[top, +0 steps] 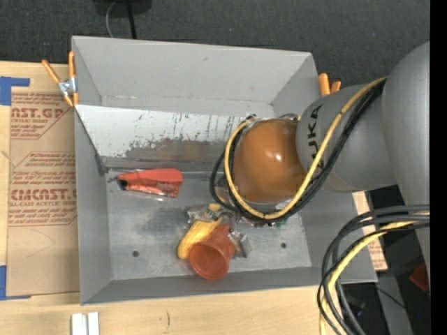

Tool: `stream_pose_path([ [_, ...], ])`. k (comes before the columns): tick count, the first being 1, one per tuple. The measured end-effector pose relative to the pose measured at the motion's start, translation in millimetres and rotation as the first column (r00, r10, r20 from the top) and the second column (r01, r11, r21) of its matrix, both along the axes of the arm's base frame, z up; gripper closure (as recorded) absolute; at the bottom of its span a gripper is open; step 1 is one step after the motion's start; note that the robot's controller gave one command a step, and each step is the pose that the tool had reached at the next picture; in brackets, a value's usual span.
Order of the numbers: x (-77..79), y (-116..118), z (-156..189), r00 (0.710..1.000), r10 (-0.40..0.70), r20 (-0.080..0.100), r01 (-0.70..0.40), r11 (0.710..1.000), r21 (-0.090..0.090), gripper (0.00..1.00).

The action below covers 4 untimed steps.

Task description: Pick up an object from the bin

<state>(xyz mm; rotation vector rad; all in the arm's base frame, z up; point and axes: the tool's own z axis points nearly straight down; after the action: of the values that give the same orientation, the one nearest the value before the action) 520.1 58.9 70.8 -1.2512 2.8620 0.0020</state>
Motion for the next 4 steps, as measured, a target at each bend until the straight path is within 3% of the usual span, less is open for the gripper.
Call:
stream_pose_path([
  [3,0.0,0,0,1.000,0.000,0.000,0.000,1.000,0.001,1.00],
  [4,-14.2,3,-1,0.935,-0.354,-0.005,0.354,0.935,0.008,1.00],
])
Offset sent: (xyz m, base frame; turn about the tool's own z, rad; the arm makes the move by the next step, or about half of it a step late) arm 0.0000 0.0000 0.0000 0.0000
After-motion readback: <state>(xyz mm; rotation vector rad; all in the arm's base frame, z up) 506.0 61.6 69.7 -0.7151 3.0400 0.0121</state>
